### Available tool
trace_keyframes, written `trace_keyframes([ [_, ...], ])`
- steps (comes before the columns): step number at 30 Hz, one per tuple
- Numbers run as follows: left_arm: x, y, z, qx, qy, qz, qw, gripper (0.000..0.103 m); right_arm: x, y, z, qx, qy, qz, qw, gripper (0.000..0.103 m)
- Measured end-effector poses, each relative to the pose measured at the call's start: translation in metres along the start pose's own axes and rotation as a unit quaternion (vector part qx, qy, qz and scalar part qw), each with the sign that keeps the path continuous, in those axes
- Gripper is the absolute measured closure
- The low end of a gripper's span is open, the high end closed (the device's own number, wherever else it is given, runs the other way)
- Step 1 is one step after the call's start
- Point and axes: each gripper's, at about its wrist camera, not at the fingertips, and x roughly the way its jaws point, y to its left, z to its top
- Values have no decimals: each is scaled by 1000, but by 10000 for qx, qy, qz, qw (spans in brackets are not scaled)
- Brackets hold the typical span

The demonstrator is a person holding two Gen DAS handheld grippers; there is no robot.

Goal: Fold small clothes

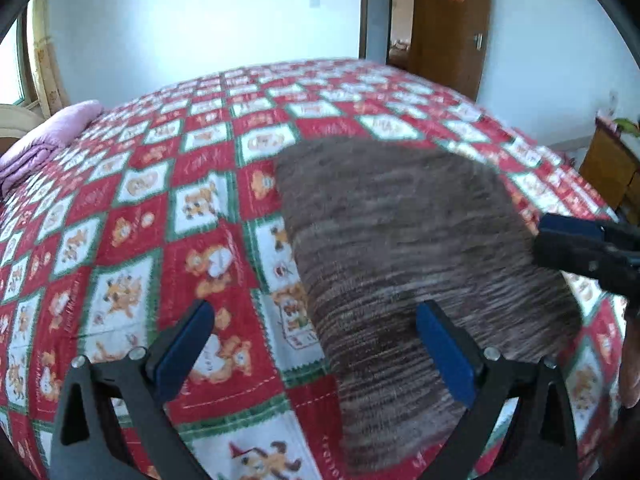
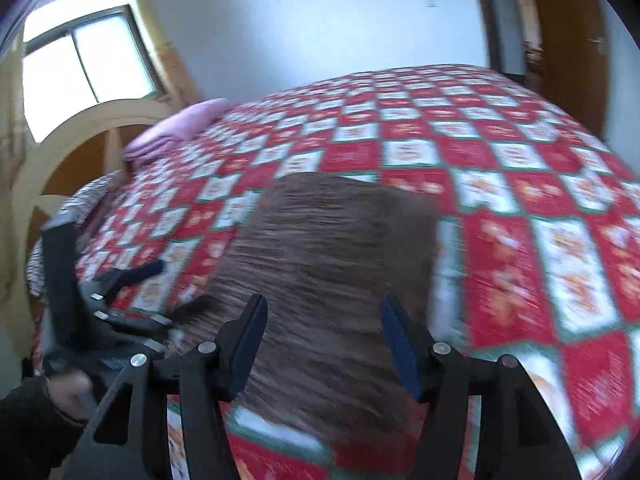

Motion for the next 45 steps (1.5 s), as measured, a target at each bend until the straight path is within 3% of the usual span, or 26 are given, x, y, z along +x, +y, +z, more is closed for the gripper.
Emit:
trace_keyframes([
  [3, 17, -4, -15, 43, 349, -55, 9994, 0, 37, -2, -5, -201, 368, -127, 9990, 44],
  [5, 19, -1, -17, -63, 339, -232, 9991, 0, 59, -14, -14, -77, 694, -356, 9969, 46],
  [9, 28, 7, -16, -297, 547, -623, 9961, 0, 44, -7, -26, -509, 586, -355, 9964, 46],
  [11, 27, 5, -17, -273, 505, -618, 9964, 0, 33, -13, -23, -415, 480, -150, 9979, 45],
  [14, 26, 3, -19, -258, 467, -603, 9968, 0, 7, -57, -8, 607, -125, 273, 9977, 45],
  [16, 26, 3, -19, -274, 456, -620, 9967, 0, 9, -86, 1, 1381, -282, 399, 9892, 43],
  [19, 26, 2, -17, -262, 443, -599, 9969, 0, 29, -128, 3, 2186, -66, 448, 9748, 43],
  [21, 26, 3, -18, -265, 436, -610, 9968, 0, 44, -143, 1, 2383, 140, 356, 9704, 43],
  [27, 26, 3, -18, -275, 431, -621, 9968, 0, 63, -151, 9, 2518, 7, 871, 9638, 43],
  [40, 28, 3, -14, -302, 423, -731, 9960, 0, 106, -133, 36, 2006, 118, 1035, 9741, 43],
  [45, 28, 7, -12, -362, 375, -905, 9945, 1, 108, -135, 32, 2013, 44, 1127, 9730, 56],
])
